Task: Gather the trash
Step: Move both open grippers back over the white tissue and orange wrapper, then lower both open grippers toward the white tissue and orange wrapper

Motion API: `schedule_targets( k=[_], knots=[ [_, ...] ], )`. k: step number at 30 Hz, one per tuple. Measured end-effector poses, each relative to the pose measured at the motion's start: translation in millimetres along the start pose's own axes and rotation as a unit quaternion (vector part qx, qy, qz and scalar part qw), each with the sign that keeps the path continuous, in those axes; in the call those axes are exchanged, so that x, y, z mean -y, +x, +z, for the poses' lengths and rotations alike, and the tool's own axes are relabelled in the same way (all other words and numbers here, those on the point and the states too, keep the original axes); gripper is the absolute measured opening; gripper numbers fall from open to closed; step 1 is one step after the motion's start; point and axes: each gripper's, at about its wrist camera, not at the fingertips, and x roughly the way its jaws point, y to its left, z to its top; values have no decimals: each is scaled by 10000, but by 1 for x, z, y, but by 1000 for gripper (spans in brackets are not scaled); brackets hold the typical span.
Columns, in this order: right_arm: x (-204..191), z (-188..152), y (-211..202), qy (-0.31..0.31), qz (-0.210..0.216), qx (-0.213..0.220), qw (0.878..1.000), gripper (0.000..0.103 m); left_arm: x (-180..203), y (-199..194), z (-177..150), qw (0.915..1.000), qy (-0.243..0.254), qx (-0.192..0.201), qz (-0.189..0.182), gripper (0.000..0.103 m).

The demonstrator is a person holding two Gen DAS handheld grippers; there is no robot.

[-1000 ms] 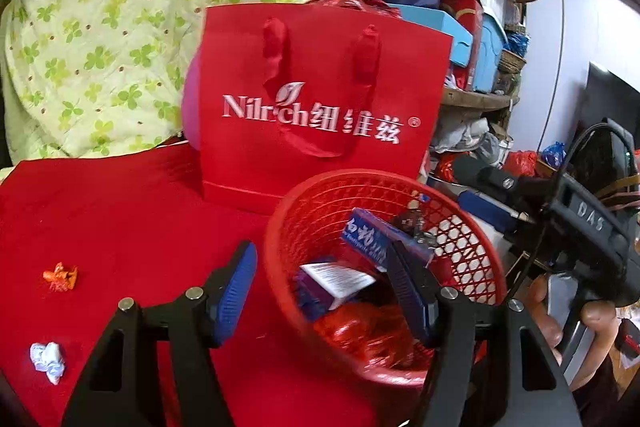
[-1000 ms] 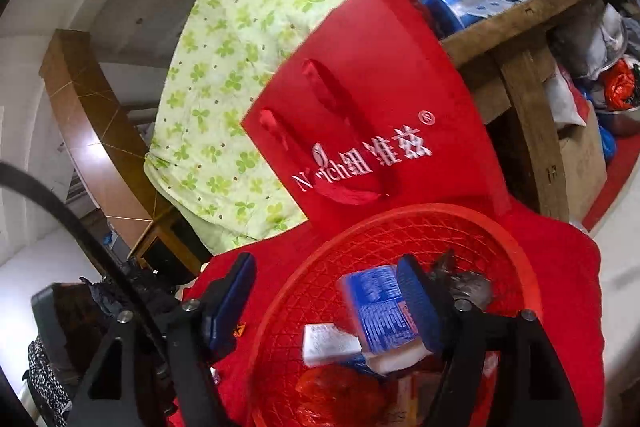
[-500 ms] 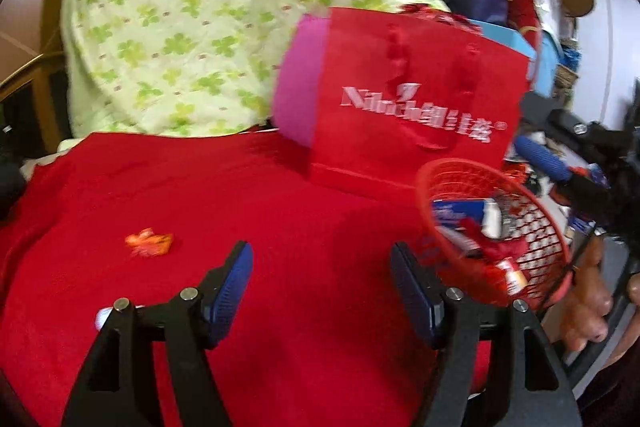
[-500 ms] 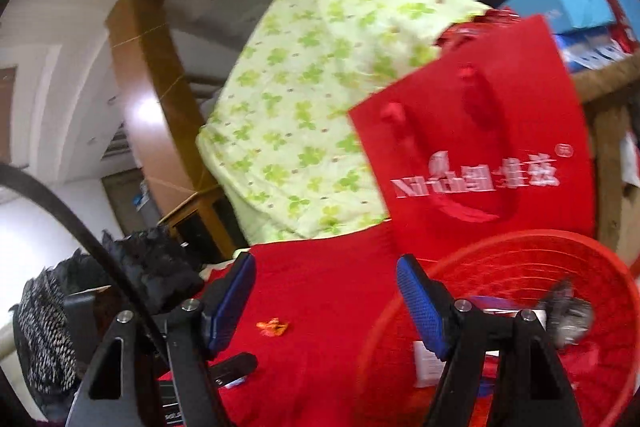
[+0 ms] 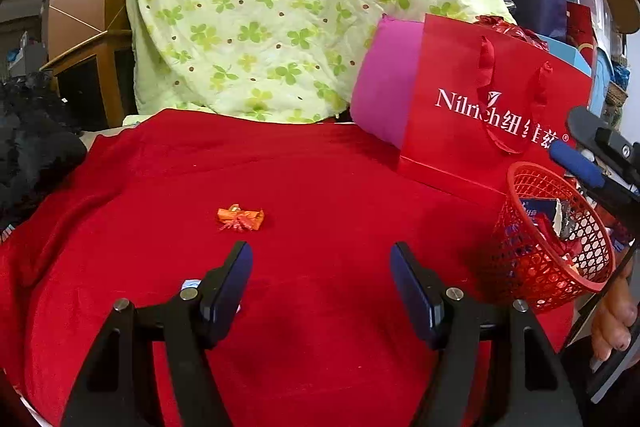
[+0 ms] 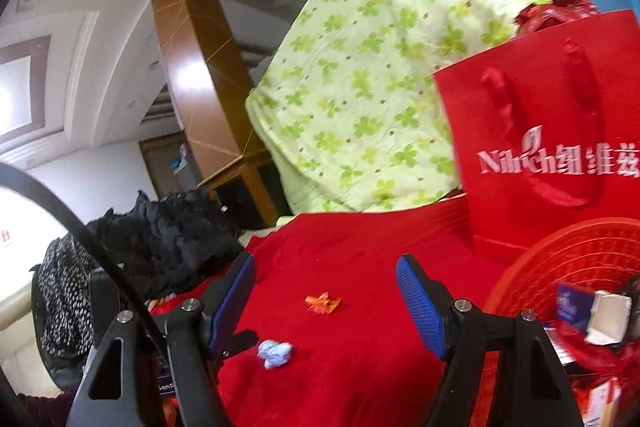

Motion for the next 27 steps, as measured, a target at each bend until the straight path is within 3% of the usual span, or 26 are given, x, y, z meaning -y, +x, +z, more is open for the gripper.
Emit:
schedule_targets(
  k=[5, 14, 21, 27],
  knots=[
    [-18, -11, 26, -127, 147, -348, 9992, 76, -15, -1, -5, 9999, -61, 17, 101, 72],
    [-34, -30, 66, -278, 40, -931, 9953, 76, -55, 7, -18, 9986, -328, -177, 366, 72],
    [-29, -40, 70, -373, -238, -1015, 9939, 76, -66, 16, -26, 9956, 20, -595, 728, 72],
    [-19, -45, 68, -410, -335, -1269, 9905, 76, -61, 4, -15, 9949, 174, -497, 859, 72]
  ],
)
